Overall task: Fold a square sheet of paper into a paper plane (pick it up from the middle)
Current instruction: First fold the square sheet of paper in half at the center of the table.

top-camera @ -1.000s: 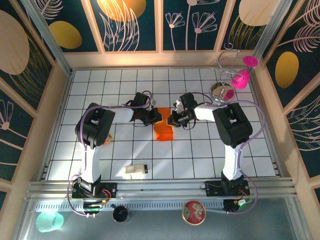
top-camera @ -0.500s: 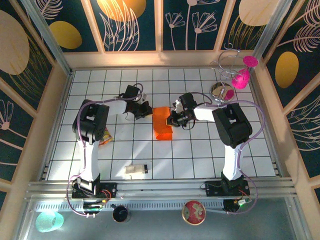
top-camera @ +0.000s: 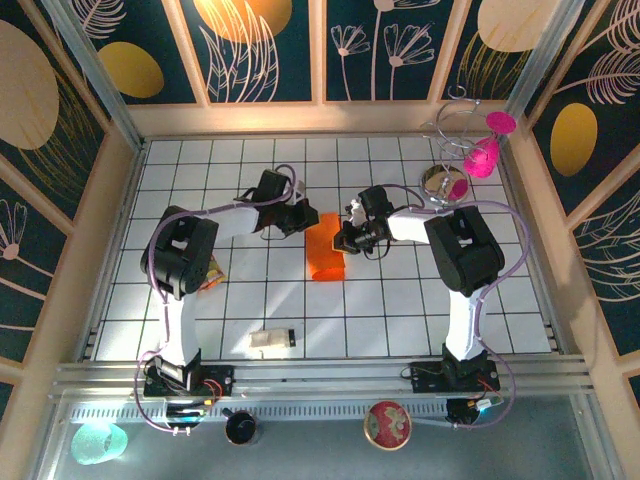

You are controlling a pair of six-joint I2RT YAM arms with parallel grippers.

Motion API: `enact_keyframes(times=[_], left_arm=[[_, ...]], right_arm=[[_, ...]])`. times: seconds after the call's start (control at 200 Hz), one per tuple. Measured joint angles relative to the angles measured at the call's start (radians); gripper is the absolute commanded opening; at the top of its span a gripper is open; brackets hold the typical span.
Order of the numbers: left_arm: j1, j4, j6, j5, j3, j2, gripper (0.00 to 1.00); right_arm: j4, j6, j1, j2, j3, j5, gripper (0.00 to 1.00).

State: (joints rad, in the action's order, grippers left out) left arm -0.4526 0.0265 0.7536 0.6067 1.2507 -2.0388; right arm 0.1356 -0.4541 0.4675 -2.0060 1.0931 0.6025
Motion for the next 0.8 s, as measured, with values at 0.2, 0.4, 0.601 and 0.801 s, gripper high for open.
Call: enact_keyframes(times=[0.2,0.4,0.601,0.801], left_arm=[[0.01,-0.03,-0.002,-0.021,0.09,-0.111,0.03],[0.043,-0.071,-0.021,-0.063,0.153,-0.163,0.02],[0.104,-0.133,-0.058,-0.135,0.277,-0.219,0.02],[0.14,-0.153,-0.076,-0.185,0.278,-0.185,0.03]], right_arm=[[-0.001,0.0,0.0,0.0,-0.001,0.0,0.0],[-0.001,0.001,0.0,0.0,-0.001,0.0,0.0],[-0.001,0.004,0.0,0.0,-0.001,-0.001,0.0],[-0.001,0.003,0.0,0.0,0.0,-0.001,0.0]])
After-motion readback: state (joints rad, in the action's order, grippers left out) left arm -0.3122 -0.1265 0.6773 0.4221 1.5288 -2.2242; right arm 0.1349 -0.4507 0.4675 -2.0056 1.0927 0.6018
